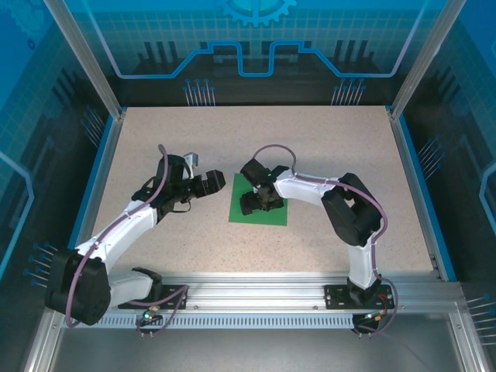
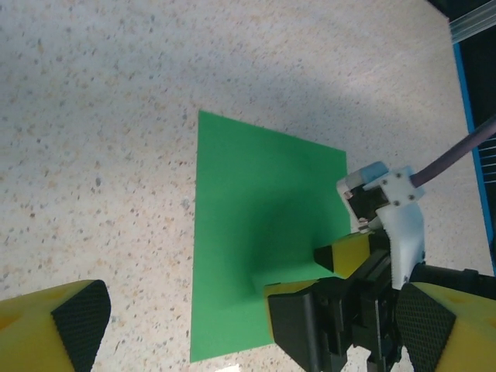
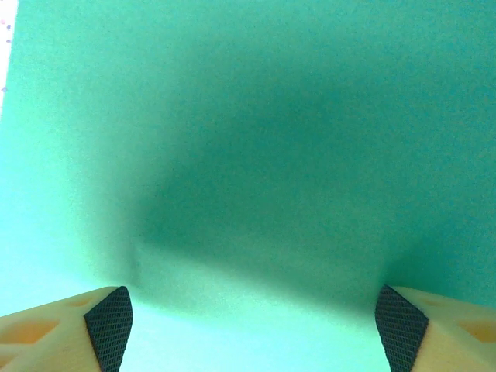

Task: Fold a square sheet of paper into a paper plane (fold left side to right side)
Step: Move the square sheet of paper to the center of the table, then pick up the square sheet of paper from the center of the table.

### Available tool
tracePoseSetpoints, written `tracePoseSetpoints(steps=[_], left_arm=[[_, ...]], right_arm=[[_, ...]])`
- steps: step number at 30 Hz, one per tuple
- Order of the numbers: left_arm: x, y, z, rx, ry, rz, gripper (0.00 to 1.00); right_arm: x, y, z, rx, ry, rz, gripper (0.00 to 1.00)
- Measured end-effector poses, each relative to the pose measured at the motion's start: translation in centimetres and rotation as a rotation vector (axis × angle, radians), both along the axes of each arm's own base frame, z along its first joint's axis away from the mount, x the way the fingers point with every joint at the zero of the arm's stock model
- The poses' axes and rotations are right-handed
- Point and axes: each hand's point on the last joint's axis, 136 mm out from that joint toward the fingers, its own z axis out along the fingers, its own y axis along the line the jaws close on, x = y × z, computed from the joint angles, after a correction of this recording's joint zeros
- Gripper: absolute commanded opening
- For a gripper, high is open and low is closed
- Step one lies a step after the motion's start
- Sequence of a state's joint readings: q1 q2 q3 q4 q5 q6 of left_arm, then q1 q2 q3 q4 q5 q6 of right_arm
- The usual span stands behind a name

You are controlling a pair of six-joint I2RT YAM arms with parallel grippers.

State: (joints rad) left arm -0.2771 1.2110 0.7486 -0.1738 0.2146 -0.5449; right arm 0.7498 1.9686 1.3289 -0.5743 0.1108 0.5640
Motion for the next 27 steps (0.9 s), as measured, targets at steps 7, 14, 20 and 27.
tracePoseSetpoints(steps=[7,14,20,27], left_arm=[[0.4,-1.8,-1.9,-0.061,0.127,-0.051,0.94],[0.0,-5.0,-4.7,-0.152,0.28,-0.156,0.81],[-0.5,-7.7,-6.4,-0.175,0.364,-0.24,0.75],[-0.8,-9.1,-8.6,-0.163,0.438,-0.271,0.68]], right_arm=[[2.3,-1.9,3.9,0.058,-0.077,-0.009,0.92],[5.7,-6.0,4.5,0.052,-0.11,-0.074,0.99],[7.7,-6.6,2.9,0.041,-0.085,-0.078,1.0],[8.2,-6.5,0.9,0.021,-0.05,-0.071,1.0]])
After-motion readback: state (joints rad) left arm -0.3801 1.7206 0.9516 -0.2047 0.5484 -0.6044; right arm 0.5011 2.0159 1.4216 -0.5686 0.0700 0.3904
